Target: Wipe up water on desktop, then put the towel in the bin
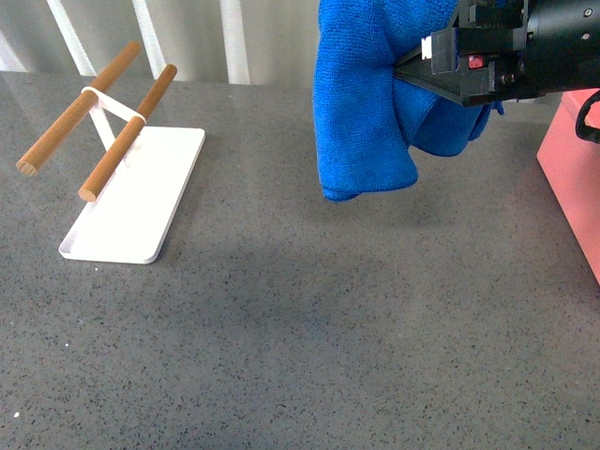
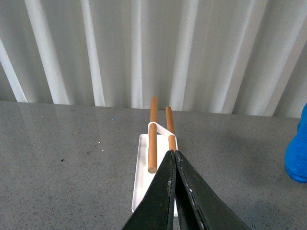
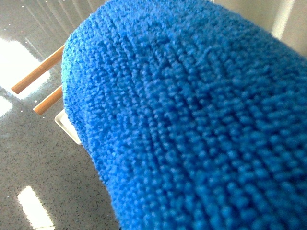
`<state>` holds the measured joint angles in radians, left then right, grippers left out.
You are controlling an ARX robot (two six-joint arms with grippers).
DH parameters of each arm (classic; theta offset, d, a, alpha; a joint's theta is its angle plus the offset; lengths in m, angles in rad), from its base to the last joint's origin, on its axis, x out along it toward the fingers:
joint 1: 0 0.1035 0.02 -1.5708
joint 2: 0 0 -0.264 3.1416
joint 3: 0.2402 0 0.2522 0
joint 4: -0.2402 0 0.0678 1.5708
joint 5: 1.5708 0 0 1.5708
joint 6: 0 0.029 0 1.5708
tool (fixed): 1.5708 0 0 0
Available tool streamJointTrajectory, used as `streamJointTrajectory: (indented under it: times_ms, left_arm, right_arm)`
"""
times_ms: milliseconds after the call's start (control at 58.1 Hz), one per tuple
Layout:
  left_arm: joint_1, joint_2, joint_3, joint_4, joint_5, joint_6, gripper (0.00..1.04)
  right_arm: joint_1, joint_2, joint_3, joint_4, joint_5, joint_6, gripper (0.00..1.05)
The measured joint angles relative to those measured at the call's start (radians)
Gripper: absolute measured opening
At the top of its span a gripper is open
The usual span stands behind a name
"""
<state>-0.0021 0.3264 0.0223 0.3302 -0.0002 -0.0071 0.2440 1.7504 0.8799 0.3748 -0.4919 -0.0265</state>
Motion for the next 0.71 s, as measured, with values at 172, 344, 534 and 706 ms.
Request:
streamJointTrajectory:
  times_ms: [172,344,534,706]
  left_arm:
    - [0.000,-0.051,0.000,-0.051,0.000,0.000,0.04]
    - [0.000,-0.108,0.000,-0.108,0.000,0.000,0.04]
    - [0.000,-0.149,0.000,-0.149,0.000,0.000,0.04]
    - [0.000,-0.309,0.000,-0.324,0.000,0.000,0.04]
  right_arm:
    - [0.003,0.010,0.000,0.000,0.005,-0.002,0.04]
    - [0.012,0.012,0.000,-0.002,0.009,-0.001,0.04]
    - [0.013,0.012,0.001,-0.010,0.005,0.002,0.04]
    - [0.009,0.013,0.001,-0.003,0.006,0.002,0.04]
